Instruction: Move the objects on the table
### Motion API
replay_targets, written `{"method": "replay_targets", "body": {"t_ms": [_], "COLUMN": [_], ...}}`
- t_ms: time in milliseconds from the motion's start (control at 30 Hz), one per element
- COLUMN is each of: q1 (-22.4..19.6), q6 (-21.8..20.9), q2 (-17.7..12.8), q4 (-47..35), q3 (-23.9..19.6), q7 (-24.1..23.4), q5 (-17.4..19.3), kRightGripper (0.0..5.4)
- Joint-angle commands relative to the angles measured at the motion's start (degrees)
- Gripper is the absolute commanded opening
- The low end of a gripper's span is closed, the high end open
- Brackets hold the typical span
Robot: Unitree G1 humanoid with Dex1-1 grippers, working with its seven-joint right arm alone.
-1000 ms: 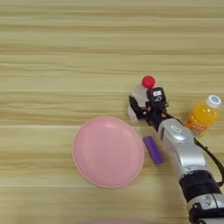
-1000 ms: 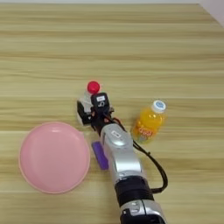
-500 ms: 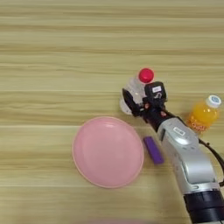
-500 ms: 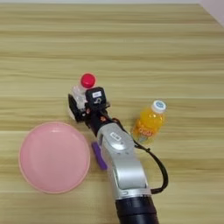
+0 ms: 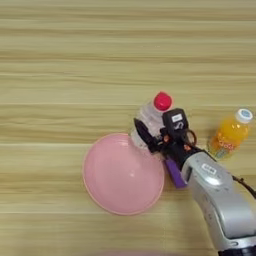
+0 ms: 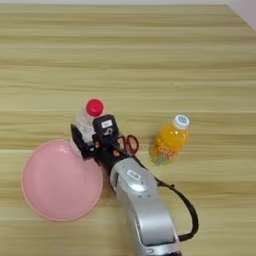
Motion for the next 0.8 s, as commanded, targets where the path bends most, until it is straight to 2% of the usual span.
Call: {"method": "replay_targets", "body": {"t_ms": [33, 267, 800], "q1": [-1.28, 1.3, 2.47], "q6": [-2.81, -4.29, -8.16], "q2": [0.01, 0.33, 0.2], "q4": [-4.59, -3.86, 1.04], "q3": [0.98, 3.81, 7.32], "q7": [-0.21, -0.43, -0.23], "q5": [0.26, -0.81, -2.98], "kRightGripper": [3.15, 3.15, 3.15]}}
